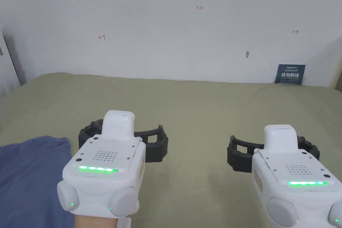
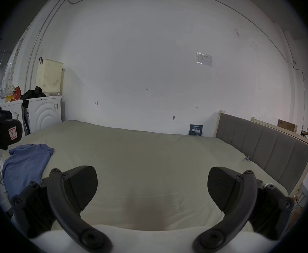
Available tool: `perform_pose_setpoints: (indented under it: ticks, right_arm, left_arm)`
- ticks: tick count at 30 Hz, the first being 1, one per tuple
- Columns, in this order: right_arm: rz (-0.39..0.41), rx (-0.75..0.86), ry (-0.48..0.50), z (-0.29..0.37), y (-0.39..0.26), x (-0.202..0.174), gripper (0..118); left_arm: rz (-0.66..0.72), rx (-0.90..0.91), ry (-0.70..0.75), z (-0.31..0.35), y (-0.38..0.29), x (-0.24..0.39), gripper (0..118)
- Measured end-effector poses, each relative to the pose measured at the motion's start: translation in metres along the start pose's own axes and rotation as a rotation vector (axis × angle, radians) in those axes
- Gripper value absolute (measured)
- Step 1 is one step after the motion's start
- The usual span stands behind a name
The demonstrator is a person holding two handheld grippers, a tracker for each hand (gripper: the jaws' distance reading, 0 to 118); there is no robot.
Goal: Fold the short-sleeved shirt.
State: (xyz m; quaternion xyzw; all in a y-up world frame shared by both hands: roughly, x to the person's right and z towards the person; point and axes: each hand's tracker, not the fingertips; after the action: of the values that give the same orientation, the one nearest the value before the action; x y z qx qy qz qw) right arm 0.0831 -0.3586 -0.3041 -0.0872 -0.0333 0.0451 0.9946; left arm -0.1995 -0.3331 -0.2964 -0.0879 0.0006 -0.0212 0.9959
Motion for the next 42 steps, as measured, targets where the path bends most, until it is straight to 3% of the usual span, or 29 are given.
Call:
perform_pose_setpoints:
  ticks: [42]
  right_arm:
    - [-0.026, 0.033, -0.017, 0.0052, 0.0049, 0.0034, 118]
  left_arm:
    - [0.001, -0.009, -0.011, 0.0018, 0.0001, 0.0031, 118]
